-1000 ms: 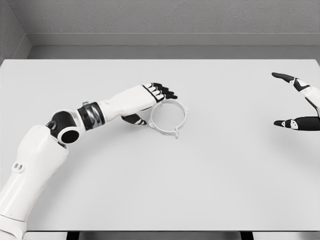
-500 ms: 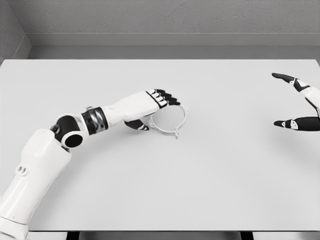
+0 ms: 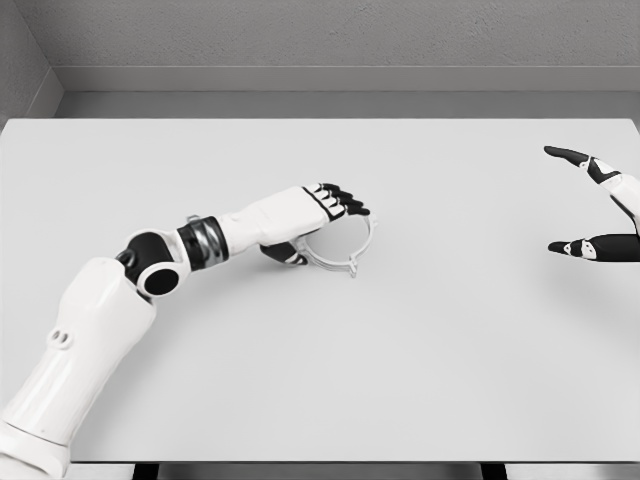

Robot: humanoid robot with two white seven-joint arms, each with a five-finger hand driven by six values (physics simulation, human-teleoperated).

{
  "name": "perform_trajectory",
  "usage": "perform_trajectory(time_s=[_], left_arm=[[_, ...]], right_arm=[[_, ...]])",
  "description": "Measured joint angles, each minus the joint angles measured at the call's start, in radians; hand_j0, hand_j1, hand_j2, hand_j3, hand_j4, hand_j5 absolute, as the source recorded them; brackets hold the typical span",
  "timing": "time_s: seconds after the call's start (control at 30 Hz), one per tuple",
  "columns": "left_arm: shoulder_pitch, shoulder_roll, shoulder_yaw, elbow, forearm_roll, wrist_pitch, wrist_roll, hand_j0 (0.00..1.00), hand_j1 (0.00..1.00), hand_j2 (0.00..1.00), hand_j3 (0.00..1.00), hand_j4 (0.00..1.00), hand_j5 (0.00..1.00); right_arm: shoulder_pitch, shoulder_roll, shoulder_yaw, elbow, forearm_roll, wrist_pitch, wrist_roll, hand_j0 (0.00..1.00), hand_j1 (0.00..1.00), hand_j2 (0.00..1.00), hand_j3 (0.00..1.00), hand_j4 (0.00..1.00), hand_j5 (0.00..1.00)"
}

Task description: Assemble PVC drainage pipe clamps

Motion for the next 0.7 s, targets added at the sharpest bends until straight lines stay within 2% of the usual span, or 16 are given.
perform_trajectory(time_s=[0.7], left_arm=[[-0.029,-0.033,-0.001,0.042,-0.012,0.000,0.000,1.00,1.00,1.00,1.00,1.00,1.00]], right_arm=[[0.005,-0.001,0.000,0.001,0.000,0.000,0.000,1.00,1.00,1.00,1.00,1.00,1.00]])
